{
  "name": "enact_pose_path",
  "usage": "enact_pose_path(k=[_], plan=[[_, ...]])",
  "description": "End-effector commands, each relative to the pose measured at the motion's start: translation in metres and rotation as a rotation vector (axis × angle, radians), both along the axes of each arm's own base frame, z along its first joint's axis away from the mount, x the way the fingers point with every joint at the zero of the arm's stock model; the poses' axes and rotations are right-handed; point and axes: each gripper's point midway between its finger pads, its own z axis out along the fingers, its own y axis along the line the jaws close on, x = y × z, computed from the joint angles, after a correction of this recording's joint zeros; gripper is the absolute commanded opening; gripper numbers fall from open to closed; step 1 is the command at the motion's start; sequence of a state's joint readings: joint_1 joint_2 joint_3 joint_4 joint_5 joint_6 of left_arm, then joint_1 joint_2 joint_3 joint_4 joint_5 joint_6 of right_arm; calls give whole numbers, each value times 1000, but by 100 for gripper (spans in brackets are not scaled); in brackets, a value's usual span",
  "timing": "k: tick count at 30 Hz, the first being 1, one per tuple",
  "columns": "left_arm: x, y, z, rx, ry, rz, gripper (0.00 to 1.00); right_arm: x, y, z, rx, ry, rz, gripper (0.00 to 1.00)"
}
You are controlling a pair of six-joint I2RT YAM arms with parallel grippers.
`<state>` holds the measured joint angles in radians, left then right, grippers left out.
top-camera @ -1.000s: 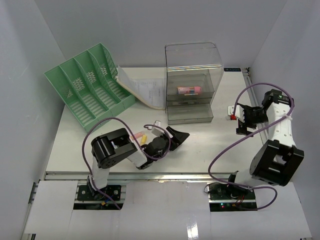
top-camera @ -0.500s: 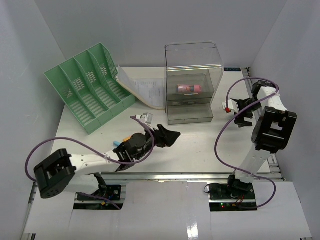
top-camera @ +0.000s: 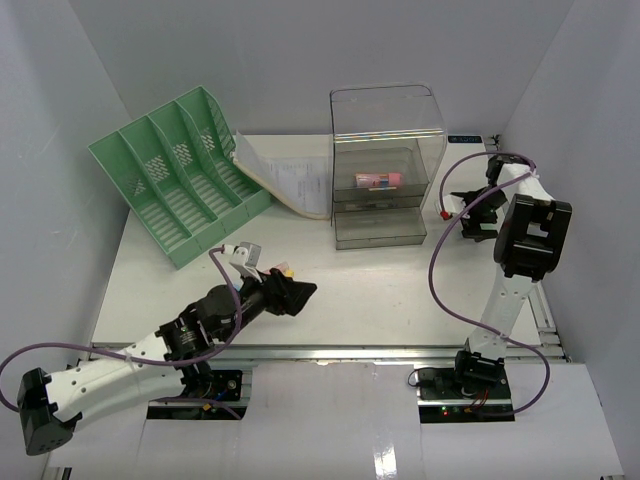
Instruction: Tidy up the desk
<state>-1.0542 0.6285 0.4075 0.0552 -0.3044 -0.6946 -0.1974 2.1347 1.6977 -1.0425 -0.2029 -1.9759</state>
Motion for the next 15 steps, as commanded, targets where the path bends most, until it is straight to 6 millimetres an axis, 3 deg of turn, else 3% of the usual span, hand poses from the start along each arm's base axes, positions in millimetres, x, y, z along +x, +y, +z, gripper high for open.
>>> enact_pose_path(k=[1,6,10,15], plan=[[-8,18,-29,81,69,19,90,-3,0,-10,-55,9,175,91],[-10,21,-32,96,84,18,90,-6,0,-15,-81,31,189,81],[-14,25,-34,94,95,14,91,-7,0,-15,-103,39,193,63],[-19,34,-34,73,112,24,91,-12,3,-12,-97,44,203,49]])
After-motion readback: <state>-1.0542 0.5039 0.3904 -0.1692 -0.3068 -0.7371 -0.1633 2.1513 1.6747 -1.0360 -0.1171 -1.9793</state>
